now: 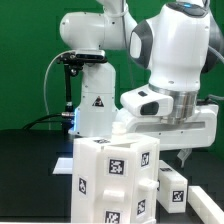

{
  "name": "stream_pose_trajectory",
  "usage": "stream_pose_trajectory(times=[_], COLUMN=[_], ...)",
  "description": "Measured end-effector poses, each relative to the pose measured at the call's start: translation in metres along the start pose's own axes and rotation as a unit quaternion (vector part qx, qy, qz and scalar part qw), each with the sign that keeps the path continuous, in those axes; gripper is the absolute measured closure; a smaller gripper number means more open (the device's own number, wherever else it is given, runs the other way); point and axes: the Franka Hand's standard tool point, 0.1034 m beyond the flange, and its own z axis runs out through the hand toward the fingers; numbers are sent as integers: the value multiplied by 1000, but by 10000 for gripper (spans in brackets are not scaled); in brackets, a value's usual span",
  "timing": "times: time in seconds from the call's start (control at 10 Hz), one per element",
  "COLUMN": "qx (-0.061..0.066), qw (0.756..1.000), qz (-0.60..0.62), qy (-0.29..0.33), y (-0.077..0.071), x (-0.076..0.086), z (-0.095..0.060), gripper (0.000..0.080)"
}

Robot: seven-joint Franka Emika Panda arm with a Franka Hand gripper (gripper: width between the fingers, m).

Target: Assemble cabinet

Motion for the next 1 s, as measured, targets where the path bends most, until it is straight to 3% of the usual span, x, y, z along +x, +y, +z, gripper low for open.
stream_pose_trajectory(times=[0.2,0.3,0.4,0.7,1.0], qx=[0,-1,-1,-1,-5], qw=[1000,1000,1000,1000,1000], qz=[-2,-3,-3,-15,-20], qy=[1,2,3,5,-1], y=[3,4,5,16,26], x=[-1,-1,0,-3,-13], z=[-2,-2,-2,-8,-37], gripper=[410,410,521,521,521])
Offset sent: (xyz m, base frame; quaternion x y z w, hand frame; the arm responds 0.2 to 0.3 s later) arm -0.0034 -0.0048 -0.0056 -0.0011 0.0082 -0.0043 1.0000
